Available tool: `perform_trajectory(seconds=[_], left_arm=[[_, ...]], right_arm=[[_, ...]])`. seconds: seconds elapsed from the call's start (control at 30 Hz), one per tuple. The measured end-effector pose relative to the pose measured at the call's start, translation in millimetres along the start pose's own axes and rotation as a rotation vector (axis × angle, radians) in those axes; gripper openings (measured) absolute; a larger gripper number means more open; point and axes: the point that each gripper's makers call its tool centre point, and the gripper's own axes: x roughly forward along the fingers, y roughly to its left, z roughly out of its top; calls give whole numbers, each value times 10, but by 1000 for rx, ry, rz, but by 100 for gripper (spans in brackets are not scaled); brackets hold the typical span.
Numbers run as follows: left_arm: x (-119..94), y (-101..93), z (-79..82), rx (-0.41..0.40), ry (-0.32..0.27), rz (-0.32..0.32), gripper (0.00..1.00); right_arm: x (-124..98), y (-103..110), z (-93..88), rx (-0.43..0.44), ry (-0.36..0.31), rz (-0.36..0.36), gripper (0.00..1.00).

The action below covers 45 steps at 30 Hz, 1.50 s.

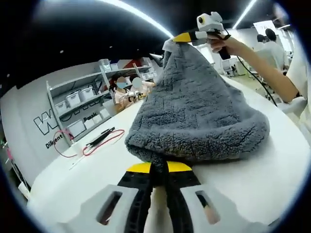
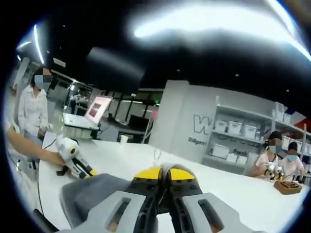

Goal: Open the folded towel by lifting each exposed corner and separating the folded layers until the towel lies flat within the target outline without major curled edges

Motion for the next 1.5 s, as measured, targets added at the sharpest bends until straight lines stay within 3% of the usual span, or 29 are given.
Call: perform_trajectory(seconds=[0.13,0.2,0.37,0.6,0.63,0.67,0.77,0.83,0.93,1.0,1.23,1.3,1.5], left_arm=[[-67,118,102,24,-36,60,7],[-138,183,248,65,-99,107,7],[-202,253,327,116,-124,160,7],[-253,278,382,138,-139,166,7],[-274,276,409,132,-157,145,7],[-293,249,432,51,-172,117,7],[-412,336,618,70,-217,126,7],[-486,411,693,64,-233,133,7],[-543,436,734,50,-233,130,7],[-785,365,835,172,-188,148,7],[-1095,353,966,220,-173,165,7],[-1127,350,1018,187,-210,157,7],[-1144,403,1006,215,-182,158,7]], right_arm=[[-28,-36,16,7,-8,-13,0],[-53,-91,19,26,-5,-41,0],[-133,-147,69,4,-21,-62,0],[-175,-201,133,12,-47,-86,0],[-179,-206,146,15,-54,-88,0],[-181,-199,169,34,-63,-84,0],[-181,-130,240,56,-80,-58,0],[-189,-61,318,16,-100,-52,0],[-200,-49,351,-2,-107,-60,0],[-247,-36,417,-19,-142,-59,0],[-257,-32,379,-14,-129,-65,0],[-265,-27,382,-10,-133,-65,0],[-304,-12,376,-5,-133,-70,0]])
